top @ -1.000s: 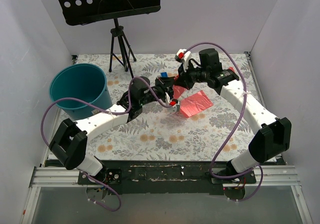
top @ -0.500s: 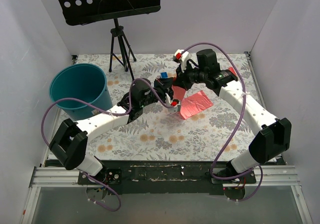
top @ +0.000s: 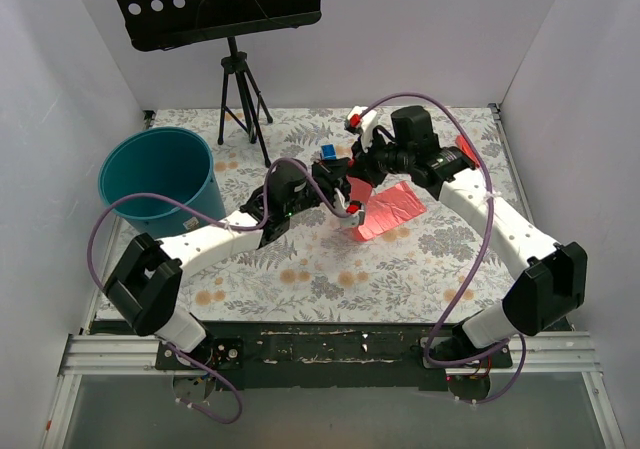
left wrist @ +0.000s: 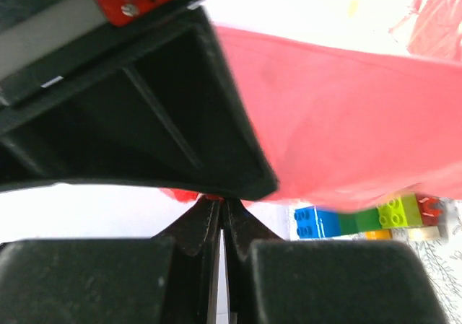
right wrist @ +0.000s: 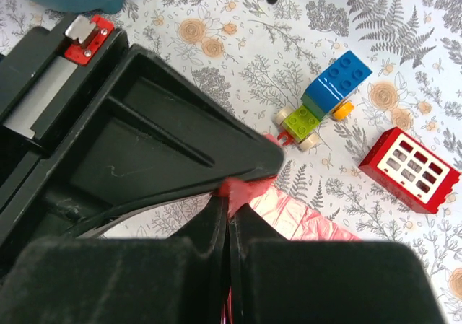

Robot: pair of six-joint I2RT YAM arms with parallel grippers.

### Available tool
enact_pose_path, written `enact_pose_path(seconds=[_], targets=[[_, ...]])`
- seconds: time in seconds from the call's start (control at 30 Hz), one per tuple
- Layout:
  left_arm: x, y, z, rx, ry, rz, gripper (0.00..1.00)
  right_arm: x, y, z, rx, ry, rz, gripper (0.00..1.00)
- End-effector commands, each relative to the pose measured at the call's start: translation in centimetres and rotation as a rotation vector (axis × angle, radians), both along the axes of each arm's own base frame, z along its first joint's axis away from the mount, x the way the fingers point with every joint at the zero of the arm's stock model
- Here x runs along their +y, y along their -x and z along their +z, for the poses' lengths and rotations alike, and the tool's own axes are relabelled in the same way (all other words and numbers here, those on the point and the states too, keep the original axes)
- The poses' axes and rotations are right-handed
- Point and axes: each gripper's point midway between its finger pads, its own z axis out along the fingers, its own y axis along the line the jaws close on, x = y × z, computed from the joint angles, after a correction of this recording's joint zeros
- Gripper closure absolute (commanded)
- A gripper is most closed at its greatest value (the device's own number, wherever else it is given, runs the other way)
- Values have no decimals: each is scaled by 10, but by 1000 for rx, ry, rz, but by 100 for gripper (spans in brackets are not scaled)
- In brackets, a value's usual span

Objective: Put the trash bags into the trash bin

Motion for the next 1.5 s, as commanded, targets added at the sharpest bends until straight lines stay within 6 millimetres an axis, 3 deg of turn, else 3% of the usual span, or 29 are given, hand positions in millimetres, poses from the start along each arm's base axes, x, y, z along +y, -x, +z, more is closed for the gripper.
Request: enact_pose_path(seconds=[0.0,0.1,0.2,0.33,0.4,0.5,0.57,0.63,0.7,0.77,0.83,0.9,0.97,1.03,1.13,1.2,1.3,1.37,1.47], targets=[[-5,36,3,-1,5,-117,100,15,-11,51,-161,-59,41,99],[-6,32,31,-53,62,-107,100,2,-26,14,-130,21,2,99],[-11,13,49,-88,87,-49,100,3,-13,-9,-59,30,25,99],[-14,-16,37,-77,71,47,100,25,28,3,-46,-18,142,99],[-15,-14,22,-50,48,34,100,32,35,24,-73,-57,158,99],[-14,8,3,-14,7,-46,100,31,15,49,-148,-69,113,99],[-12,27,-3,10,-14,-105,100,23,-9,46,-170,-45,60,99],[-12,32,11,-15,14,-123,100,12,-26,29,-165,5,17,99],[-15,26,31,-57,52,-110,100,3,-32,4,-137,54,-15,99],[-20,18,57,-90,103,-96,100,1,-23,-15,-81,60,-14,99],[-26,6,65,-106,116,-70,100,13,-3,-16,-46,33,34,99],[-27,-6,58,-101,107,-34,100,26,19,-9,-60,22,108,99],[-25,-10,39,-66,75,-18,100,35,32,7,-78,-9,154,99],[-21,-3,13,-25,25,-35,100,38,29,27,-108,-44,146,99],[-14,21,-7,19,-24,-104,100,33,1,47,-172,-56,82,99],[-11,26,-3,18,-16,-111,100,23,-20,36,-176,-16,32,99],[-15,18,28,-55,37,-94,100,8,-29,-8,-135,72,5,99],[-20,9,58,-99,96,-77,100,6,-17,-32,-74,87,27,99],[-26,-7,61,-109,110,-37,100,19,11,-33,-46,66,91,99]])
